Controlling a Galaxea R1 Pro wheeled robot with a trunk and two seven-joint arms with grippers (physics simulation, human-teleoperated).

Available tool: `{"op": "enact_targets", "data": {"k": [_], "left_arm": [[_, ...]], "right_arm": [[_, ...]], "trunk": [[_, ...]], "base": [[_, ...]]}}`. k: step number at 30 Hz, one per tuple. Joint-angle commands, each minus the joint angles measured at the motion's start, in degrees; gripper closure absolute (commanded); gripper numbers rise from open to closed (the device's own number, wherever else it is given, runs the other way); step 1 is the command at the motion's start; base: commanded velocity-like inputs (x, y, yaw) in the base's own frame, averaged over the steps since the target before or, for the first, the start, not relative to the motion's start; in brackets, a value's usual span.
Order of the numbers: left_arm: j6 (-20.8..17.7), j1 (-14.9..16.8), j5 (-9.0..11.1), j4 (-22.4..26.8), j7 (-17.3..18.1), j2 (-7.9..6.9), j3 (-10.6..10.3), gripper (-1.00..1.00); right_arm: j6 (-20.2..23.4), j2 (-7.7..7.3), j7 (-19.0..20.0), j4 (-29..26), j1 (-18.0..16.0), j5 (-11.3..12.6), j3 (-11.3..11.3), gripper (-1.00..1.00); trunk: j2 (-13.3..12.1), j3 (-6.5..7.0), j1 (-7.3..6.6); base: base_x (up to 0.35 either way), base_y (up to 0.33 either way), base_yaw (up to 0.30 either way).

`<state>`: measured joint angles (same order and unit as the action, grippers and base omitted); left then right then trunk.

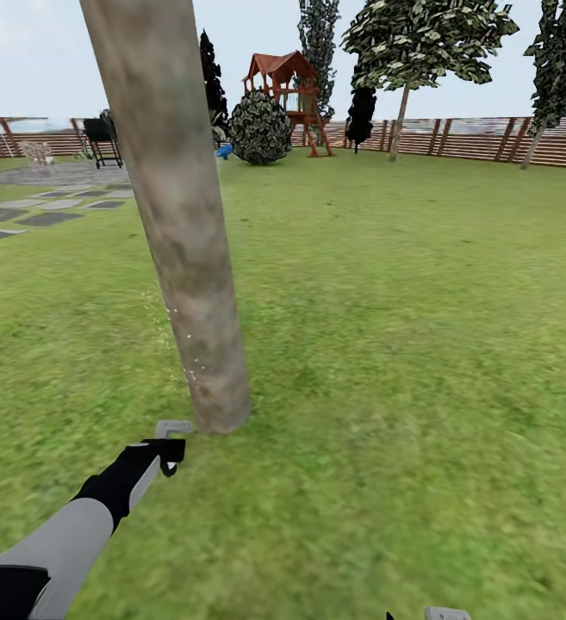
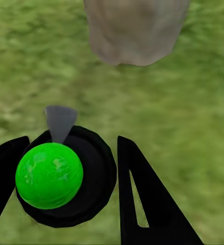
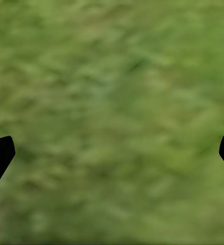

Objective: In the garden, pick up the pesticide atomizer on the floor and spray pesticide onto both trees until each tree trunk is fully covered.

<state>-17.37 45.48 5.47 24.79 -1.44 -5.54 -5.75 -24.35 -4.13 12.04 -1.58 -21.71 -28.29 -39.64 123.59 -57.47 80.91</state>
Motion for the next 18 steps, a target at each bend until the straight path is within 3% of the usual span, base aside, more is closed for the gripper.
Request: {"op": "enact_targets", "data": {"k": [1, 3, 5, 7, 13, 18], "left_arm": [[-0.1, 0.1, 0.0, 0.3, 0.0, 0.00, -0.1, 1.00], [-1.0, 0.5, -0.1, 2.3, 0.0, 0.01, -0.1, 1.00], [-7.2, 0.7, -0.2, 7.2, 0.0, 0.09, -0.1, 1.00], [-10.4, 0.5, -0.5, 13.0, 0.0, -0.04, 0.0, 1.00], [-11.1, 0.8, -0.5, 14.9, -1.7, -1.10, 0.0, 1.00], [-12.3, 0.9, -0.1, 15.1, -2.6, -0.14, -0.1, 1.00]], "right_arm": [[0.0, 0.00, 0.0, 0.0, 0.0, 0.0, 0.0, -1.00], [0.0, 0.00, 0.0, 0.0, 0.0, 0.0, 0.0, -1.00], [0.0, 0.00, 0.0, 0.0, 0.0, 0.0, 0.0, -1.00], [0.0, 0.00, 0.0, 0.0, 0.0, 0.0, 0.0, -1.00], [0.0, 0.00, 0.0, 0.0, 0.0, 0.0, 0.0, -1.00], [-0.1, 0.40, -0.1, -0.1, 0.0, 0.1, 0.0, -1.00]], "trunk": [[0.0, 0.00, 0.00], [0.0, 0.00, 0.00], [0.0, 0.00, 0.00], [0.0, 0.00, 0.00], [0.0, 0.00, 0.00], [0.0, 0.00, 0.00]], "base": [[0.001, -0.001, 0.000], [0.000, 0.000, 0.000], [0.000, 0.000, 0.000], [0.000, 0.000, 0.000], [0.000, 0.000, 0.000], [0.000, 0.000, 0.000]]}}
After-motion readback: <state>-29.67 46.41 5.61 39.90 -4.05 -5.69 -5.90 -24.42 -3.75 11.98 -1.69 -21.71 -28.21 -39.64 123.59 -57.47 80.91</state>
